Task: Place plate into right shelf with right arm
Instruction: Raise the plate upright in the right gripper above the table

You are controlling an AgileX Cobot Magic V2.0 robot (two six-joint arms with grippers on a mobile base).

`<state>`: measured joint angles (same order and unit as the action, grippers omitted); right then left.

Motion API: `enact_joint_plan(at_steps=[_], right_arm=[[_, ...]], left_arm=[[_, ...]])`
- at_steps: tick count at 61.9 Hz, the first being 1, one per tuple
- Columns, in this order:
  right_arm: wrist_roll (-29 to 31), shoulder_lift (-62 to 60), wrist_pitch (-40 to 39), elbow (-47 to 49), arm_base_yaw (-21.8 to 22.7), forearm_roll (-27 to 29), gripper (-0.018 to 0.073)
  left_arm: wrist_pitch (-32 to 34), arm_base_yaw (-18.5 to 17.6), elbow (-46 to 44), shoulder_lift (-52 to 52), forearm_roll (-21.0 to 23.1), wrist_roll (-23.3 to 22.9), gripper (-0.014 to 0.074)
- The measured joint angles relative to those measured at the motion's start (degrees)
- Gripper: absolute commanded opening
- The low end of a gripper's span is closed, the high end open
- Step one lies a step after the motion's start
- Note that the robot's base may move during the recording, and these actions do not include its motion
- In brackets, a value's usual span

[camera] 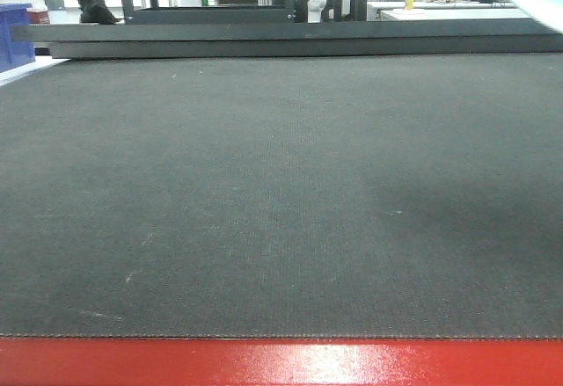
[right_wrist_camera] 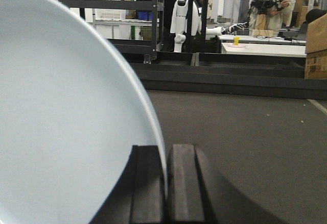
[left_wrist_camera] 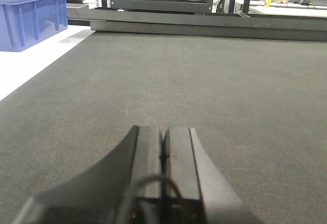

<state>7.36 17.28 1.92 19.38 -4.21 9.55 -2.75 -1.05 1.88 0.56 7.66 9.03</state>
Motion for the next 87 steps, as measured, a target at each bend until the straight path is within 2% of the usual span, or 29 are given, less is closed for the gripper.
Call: enact_joint_plan(at_steps=[19,42,87], right_arm=[[-9.6,-4.8,0.2,-2.4,0.0,-8.0,0.0055],[-10.5,-4.8,-3.5,-2.5,0.0,-8.7,0.0055],[-10.5,-5.0,-3.5,-2.5,0.0,-8.7,0.0055]], left_arm=[[0.0,0.0,0.0,0.0,0.0,0.0,-0.0128],[0.0,0.0,0.0,0.0,0.0,0.0,-0.0128],[0.0,0.0,0.0,0.0,0.0,0.0,-0.0128]])
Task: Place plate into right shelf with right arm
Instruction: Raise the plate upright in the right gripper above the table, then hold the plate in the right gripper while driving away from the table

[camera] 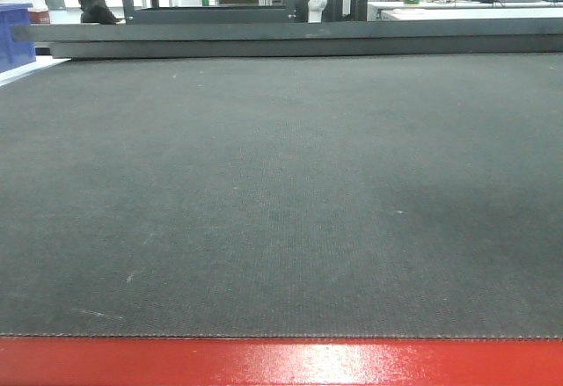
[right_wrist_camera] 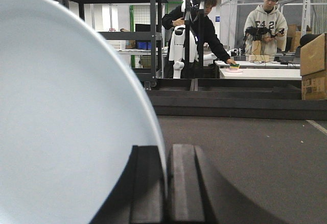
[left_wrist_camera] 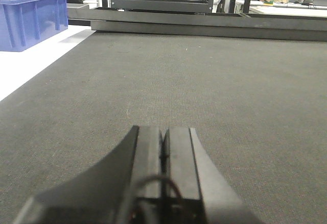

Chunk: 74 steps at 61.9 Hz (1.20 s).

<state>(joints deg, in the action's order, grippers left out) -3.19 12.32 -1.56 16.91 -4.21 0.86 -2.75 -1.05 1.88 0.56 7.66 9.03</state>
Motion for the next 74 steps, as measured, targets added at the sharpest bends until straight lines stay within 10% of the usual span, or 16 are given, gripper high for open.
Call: enact_joint_plan(at_steps=[74], right_arm=[[0.0,0.0,0.0,0.0,0.0,0.0,0.0055]], left_arm=[[0.0,0.0,0.0,0.0,0.0,0.0,-0.0128]])
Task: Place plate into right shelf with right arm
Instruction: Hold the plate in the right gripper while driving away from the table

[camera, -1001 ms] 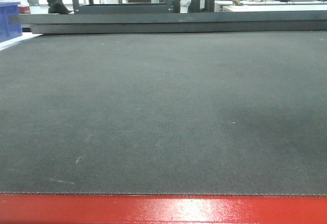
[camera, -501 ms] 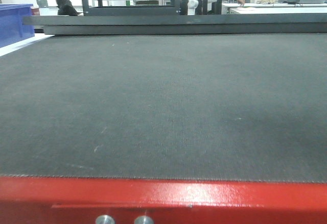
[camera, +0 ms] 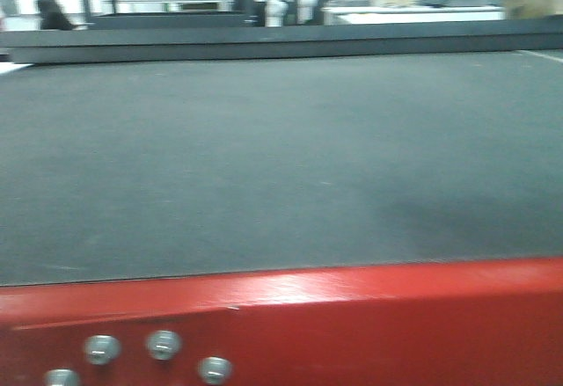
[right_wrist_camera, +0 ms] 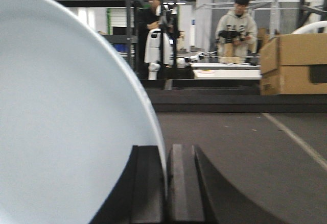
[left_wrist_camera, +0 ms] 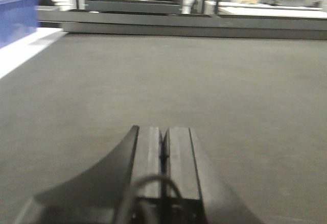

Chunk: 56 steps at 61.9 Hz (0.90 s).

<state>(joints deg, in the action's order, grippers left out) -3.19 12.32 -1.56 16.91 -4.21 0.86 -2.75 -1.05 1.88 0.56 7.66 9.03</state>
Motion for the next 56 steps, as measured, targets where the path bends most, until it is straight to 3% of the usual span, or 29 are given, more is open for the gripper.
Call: enact_joint_plan(at_steps=[56], right_arm=[[0.0,0.0,0.0,0.0,0.0,0.0,0.0055]], left_arm=[[0.0,0.0,0.0,0.0,0.0,0.0,-0.0128]])
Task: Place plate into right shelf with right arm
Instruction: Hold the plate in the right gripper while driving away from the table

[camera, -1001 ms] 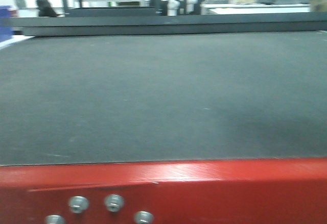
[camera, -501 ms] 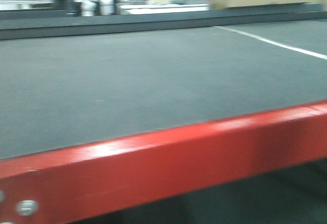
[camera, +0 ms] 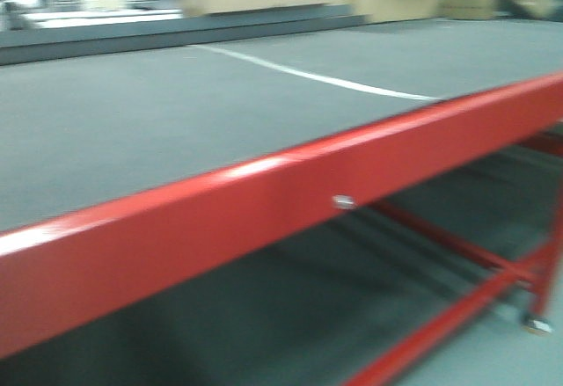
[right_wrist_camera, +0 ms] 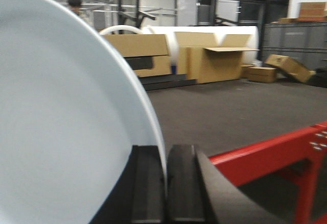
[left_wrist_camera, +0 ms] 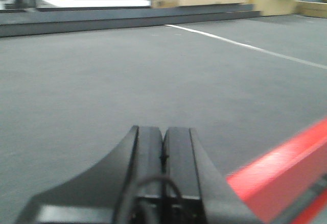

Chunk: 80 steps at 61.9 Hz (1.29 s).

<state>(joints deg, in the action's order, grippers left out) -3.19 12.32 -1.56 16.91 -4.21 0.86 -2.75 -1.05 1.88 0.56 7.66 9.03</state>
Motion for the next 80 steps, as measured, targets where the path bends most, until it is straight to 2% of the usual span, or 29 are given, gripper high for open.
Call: enact_joint_plan(at_steps=[80], right_arm=[[0.0,-0.1,0.0,0.0,0.0,0.0,0.0055]], left_arm=[[0.0,0.0,0.0,0.0,0.0,0.0,-0.0128]])
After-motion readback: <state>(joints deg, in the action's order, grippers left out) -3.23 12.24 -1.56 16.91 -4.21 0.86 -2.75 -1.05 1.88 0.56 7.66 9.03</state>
